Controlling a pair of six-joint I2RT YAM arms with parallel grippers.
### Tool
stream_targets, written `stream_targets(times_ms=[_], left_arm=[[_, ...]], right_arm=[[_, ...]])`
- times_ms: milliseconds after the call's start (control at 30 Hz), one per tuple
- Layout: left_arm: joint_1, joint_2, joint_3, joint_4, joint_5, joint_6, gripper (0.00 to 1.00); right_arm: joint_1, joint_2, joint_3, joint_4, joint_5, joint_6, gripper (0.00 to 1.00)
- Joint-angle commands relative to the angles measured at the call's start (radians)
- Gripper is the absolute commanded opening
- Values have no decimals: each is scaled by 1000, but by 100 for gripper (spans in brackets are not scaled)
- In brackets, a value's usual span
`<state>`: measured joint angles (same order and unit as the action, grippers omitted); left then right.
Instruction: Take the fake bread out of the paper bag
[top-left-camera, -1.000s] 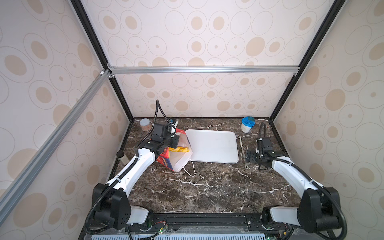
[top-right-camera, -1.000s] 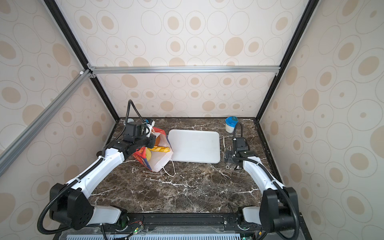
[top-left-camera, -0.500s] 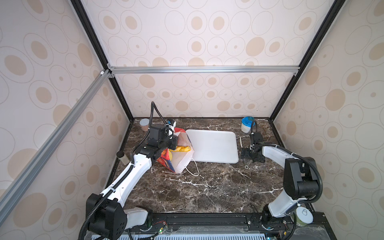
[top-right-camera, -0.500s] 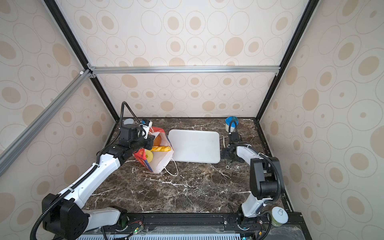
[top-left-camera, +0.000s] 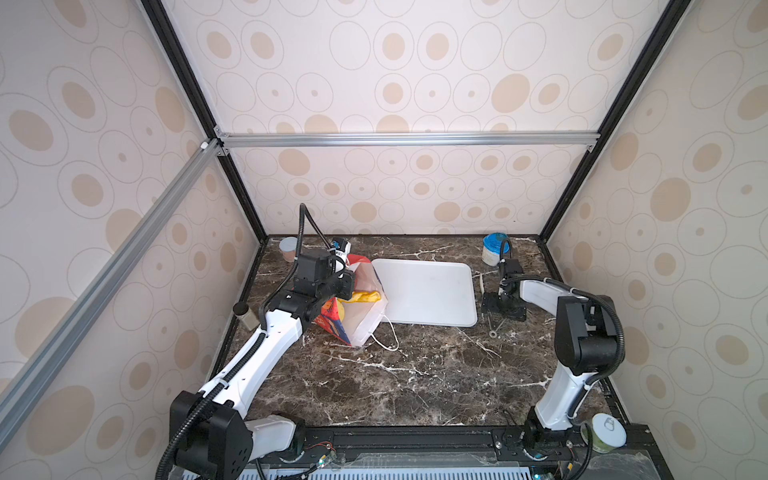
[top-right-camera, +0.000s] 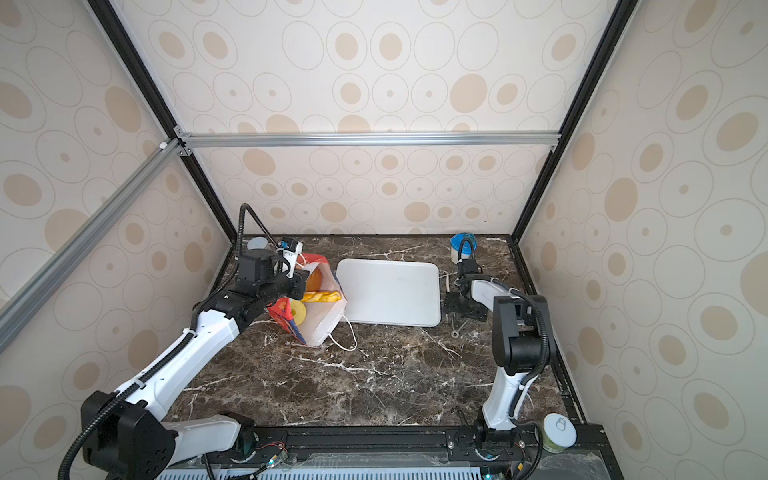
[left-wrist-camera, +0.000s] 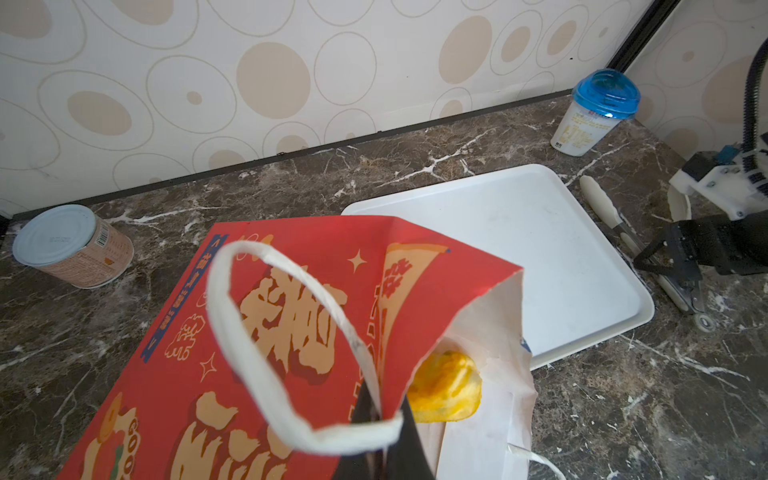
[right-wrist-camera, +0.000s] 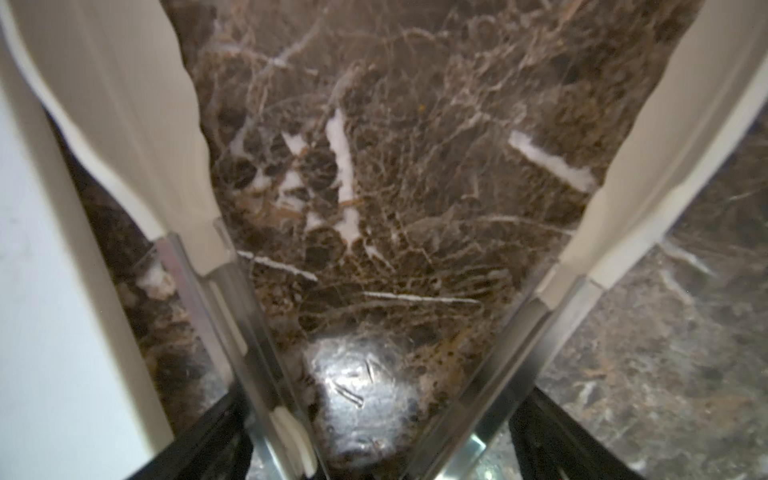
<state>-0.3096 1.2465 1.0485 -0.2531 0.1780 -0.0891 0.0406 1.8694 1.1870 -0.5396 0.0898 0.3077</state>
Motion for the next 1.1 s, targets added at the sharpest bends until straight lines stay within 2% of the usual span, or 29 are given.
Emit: stream_targets(times_ms=[0,67,233,267,433,500,667,800,933,1067], left_arm=[[1,-44,3,69,4,3,0],[1,-53,-6,79,4,4,0],[1,-64,-20,81,3,16,0],[2,-64,-22,79,0,18,0],[3,-65,-27,79,-3,22,0],[3,-67,-34,85,-4,19,0],[2,-85,-53,105,-3,4,0],[4,-91,-48,102,-10,7,0],[3,-93,-47,96,-14,13,0],[4,-94,-41,82,-26,22,0]], right_arm=[[0,19,21,-57,16,12,83],[0,14,16,-59,18,15,80],[5,-16,-22,-65,36,0,56],[10,-26,-32,-68,50,-6,54],[73,-56,-64,-98,177,-54,57],[98,-52,-74,-102,195,-56,59],[118,-36,-72,-119,168,-36,71],[118,-29,-82,-118,108,-15,74],[118,-13,-84,-125,82,-13,70],[116,-44,-95,-126,87,-19,60]])
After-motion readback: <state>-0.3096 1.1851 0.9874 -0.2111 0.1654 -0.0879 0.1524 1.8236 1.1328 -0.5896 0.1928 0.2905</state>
